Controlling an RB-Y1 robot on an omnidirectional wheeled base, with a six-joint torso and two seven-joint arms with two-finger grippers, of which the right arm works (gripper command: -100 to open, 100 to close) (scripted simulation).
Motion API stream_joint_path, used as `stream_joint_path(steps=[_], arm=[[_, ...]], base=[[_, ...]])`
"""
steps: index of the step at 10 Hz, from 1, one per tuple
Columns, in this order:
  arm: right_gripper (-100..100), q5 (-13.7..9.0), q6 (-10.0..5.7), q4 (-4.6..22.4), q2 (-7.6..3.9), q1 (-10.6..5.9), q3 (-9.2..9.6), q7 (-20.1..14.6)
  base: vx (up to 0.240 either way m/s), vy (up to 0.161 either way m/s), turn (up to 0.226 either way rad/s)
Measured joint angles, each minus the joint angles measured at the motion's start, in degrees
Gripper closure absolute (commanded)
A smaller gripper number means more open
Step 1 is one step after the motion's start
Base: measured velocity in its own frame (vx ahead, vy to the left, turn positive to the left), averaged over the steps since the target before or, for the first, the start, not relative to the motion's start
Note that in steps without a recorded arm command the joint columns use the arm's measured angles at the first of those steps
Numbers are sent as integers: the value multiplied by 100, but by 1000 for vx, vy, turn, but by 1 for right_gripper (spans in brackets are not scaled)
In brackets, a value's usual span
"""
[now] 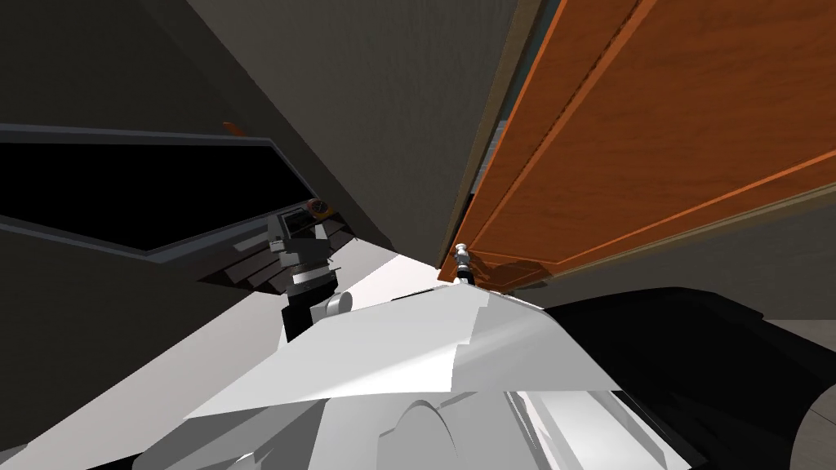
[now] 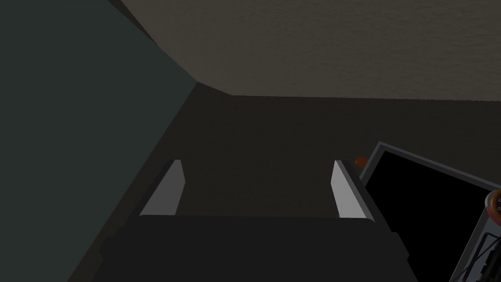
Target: Pull the door open
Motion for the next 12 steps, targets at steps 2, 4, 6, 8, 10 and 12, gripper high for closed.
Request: stream_joint_path(steps=[2,4,6,8,10,12], arm=[[100,4,13,7,-2,2,0,4],[100,3,24,16,7,15,6,2],[100,19,5,11,-70,39,57,-71],[100,59,-17,-33,-191,82,183,-228],[100,114,-27,-68,-296,165,364,-413],[100,162,-37,-123,-409,248,528,-592]], base=[[-21,9,6],[-5,2,-2],[-162,-17,125],[-227,-9,123],[-212,-20,132],[-218,-17,132]])
